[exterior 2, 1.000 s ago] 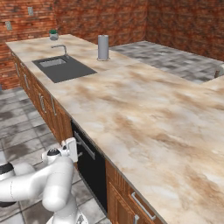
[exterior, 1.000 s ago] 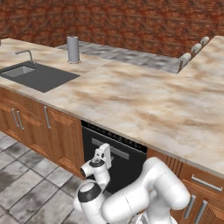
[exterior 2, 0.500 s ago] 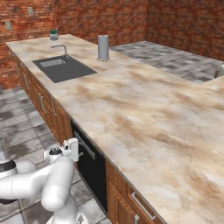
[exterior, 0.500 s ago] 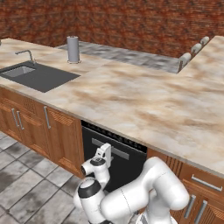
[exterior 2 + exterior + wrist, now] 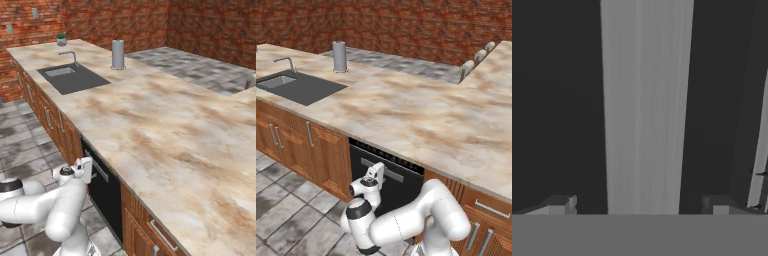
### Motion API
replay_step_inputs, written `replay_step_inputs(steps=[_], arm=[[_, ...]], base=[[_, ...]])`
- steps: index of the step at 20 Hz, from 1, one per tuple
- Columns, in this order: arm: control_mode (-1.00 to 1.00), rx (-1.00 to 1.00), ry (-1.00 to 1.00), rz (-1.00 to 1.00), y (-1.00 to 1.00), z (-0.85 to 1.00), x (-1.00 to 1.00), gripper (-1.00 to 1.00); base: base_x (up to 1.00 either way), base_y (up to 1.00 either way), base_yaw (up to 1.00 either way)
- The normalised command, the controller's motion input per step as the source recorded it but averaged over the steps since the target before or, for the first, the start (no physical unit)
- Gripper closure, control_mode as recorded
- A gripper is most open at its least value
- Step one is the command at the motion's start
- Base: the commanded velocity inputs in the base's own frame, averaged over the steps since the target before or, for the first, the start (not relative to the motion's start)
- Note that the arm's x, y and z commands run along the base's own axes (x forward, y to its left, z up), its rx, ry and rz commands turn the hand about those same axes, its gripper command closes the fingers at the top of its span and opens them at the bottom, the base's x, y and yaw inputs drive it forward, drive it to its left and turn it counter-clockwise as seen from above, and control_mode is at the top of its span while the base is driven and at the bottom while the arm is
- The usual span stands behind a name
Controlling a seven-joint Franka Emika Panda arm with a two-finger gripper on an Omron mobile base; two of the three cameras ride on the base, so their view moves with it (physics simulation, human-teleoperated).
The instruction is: Open the dishwasher door and pull out the top rack.
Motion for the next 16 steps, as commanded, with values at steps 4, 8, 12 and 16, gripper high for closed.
replay_step_inputs(steps=[4, 8, 12, 16], arm=[[-1.00, -0.09, -0.08, -0.06, 0.00, -0.56, 0.16, -1.00], [-1.00, -0.12, -0.09, -0.06, 0.00, -0.58, 0.07, -1.00], [-1.00, -0.14, -0.09, -0.07, 0.00, -0.64, 0.06, -1.00], [-1.00, -0.16, -0.08, -0.07, 0.00, -0.73, 0.12, -1.00]], base=[[0.00, 0.00, 0.00], [0.00, 0.00, 0.00], [0.00, 0.00, 0.00], [0.00, 0.00, 0.00]])
